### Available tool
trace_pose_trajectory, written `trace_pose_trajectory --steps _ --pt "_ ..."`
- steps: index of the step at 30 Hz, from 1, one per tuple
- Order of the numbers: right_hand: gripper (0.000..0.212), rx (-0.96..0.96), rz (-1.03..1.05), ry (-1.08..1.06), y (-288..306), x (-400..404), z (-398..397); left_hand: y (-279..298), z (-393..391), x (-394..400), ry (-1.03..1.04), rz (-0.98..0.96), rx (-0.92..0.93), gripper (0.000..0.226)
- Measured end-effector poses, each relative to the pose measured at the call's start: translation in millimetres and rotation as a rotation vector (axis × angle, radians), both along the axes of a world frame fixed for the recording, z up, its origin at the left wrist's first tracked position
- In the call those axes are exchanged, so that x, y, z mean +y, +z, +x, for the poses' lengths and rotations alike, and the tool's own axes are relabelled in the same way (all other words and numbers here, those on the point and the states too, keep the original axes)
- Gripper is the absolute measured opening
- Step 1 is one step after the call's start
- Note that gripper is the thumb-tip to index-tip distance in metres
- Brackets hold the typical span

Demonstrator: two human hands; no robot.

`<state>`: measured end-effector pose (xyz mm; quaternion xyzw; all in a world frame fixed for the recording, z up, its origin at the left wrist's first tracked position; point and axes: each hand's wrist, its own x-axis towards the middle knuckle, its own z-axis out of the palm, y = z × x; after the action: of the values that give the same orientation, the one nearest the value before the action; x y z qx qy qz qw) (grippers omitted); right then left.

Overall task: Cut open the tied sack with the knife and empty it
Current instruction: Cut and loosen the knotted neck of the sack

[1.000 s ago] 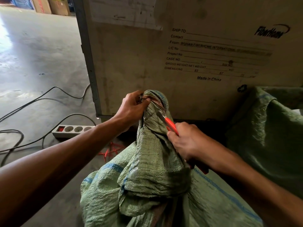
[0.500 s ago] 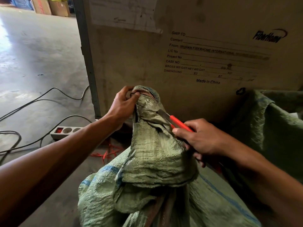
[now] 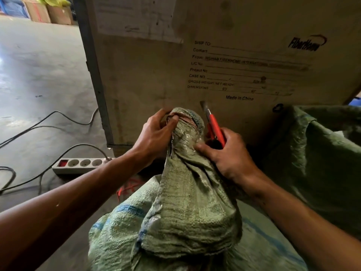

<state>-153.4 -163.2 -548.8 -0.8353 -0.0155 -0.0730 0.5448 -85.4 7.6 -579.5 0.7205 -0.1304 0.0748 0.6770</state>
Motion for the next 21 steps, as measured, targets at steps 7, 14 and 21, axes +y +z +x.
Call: trace_pose_trajectory --steps 7,14,21 --pt "0.019 -0.022 0.064 -0.002 -5.5 -6.8 4.5 -5.7 0.4 14.8 -0.336 0.068 0.008 0.063" --pt "0.016 0.002 0.102 0.131 -10.0 -11.2 3.7 2.5 -2.3 23.0 -0.453 0.149 0.026 0.062" --pt "0.020 0.018 0.128 0.103 -7.1 -18.2 4.6 5.2 0.5 23.9 -0.422 0.057 0.108 0.062"
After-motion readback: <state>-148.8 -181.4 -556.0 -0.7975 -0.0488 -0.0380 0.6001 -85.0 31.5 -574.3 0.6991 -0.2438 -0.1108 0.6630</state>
